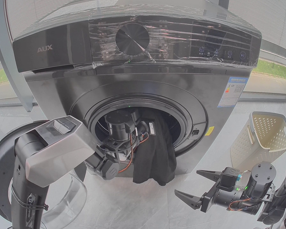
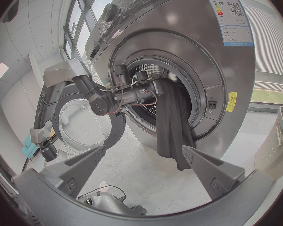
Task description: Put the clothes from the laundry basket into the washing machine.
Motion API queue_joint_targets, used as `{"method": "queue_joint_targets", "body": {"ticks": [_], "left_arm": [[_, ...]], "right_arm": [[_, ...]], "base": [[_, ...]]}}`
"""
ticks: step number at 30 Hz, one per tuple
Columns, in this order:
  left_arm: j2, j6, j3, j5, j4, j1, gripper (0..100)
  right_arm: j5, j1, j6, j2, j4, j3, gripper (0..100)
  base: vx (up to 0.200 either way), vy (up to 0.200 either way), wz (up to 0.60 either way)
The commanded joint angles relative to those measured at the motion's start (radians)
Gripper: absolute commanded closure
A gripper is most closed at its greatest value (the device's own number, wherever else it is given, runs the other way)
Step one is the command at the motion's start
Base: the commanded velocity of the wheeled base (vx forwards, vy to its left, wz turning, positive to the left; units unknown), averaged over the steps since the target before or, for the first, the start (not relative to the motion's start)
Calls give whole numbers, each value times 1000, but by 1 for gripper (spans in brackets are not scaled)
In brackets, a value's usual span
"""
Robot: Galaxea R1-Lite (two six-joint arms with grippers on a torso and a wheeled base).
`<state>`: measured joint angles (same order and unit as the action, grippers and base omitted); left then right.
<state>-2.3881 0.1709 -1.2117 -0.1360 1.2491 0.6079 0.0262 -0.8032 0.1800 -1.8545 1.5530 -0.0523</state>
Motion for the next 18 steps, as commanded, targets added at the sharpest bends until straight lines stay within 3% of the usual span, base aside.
{"method": "queue_joint_targets", "body": {"ticks": [1,13,18], "left_arm": [[-149,1,-282,-31,-140,-40,100],[-278,-2,-439,-31,-155,-68,100],[-313,-2,-575,-44,-194,-97,100]], "right_arm": [[0,9,-1,9,1,6,0],[-2,7,1,6,1,20,0],[-2,7,1,0,1,20,0]], "base": [[0,0,0],[0,0,0],[0,0,0]]}}
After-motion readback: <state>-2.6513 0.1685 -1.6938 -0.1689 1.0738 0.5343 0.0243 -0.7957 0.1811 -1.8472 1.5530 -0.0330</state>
